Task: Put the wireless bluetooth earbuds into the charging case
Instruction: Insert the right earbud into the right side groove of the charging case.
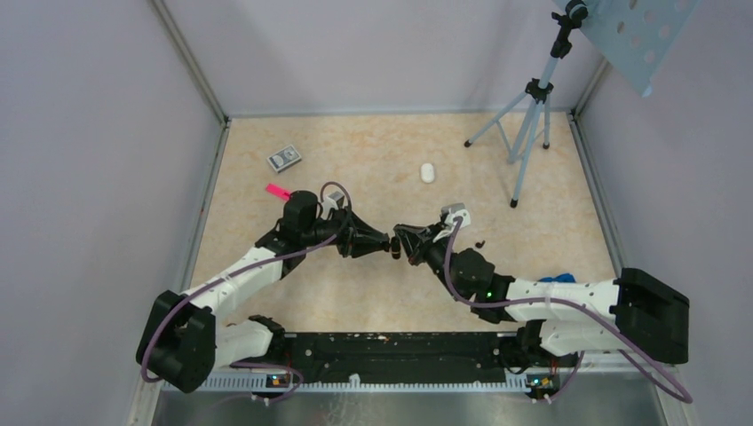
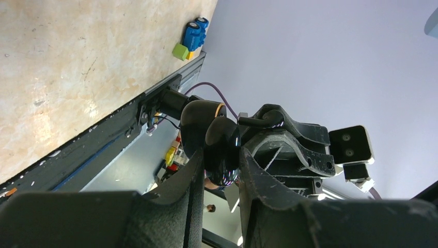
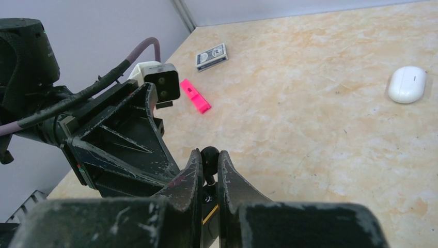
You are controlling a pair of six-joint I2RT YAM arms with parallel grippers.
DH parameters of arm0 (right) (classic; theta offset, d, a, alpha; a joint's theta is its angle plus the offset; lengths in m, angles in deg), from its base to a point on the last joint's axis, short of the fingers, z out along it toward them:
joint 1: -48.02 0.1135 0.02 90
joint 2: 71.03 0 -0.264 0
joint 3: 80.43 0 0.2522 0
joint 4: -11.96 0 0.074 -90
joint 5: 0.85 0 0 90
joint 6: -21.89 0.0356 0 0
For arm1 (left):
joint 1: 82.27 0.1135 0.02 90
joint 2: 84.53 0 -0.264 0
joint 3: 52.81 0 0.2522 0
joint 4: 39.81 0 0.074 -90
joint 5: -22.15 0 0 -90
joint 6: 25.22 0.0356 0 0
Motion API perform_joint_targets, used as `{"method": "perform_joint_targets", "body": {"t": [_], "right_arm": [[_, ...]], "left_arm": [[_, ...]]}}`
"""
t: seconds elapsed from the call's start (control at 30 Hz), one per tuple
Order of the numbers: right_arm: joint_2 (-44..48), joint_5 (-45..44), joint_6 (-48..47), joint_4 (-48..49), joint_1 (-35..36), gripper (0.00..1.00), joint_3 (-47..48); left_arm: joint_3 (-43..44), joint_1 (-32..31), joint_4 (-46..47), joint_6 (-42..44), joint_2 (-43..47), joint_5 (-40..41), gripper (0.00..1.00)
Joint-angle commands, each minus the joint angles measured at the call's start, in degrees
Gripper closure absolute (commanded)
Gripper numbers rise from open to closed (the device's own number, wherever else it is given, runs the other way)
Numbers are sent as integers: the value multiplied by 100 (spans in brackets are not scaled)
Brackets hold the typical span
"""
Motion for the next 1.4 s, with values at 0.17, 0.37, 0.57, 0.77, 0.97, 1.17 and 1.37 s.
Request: {"method": "perform_joint_targets", "body": {"t": [0.17, 0.37, 0.57, 0.77, 0.97, 1.17, 1.37], "right_arm": [[-64, -17, 194, 404, 61, 100, -142], [-105, 24, 226, 385, 56, 100, -169], [-191, 93, 233, 421, 60, 100, -140], [-222, 175, 246, 421, 58, 100, -134], [-235, 201, 305, 408, 61, 100, -169], [-215, 203, 373, 332, 52, 100, -206], [-112, 215, 452, 176, 58, 100, -267]], "left_arm": [[34, -29, 216, -198, -23, -117, 100], [13, -24, 260, -213, -59, -139, 100], [27, -25, 318, -213, -69, -140, 100], [-12, -25, 374, -257, -39, -118, 100], [-49, -27, 413, -284, -34, -118, 100], [-91, -29, 563, -397, -23, -118, 100], [-138, -26, 664, -440, -5, -83, 100]]}}
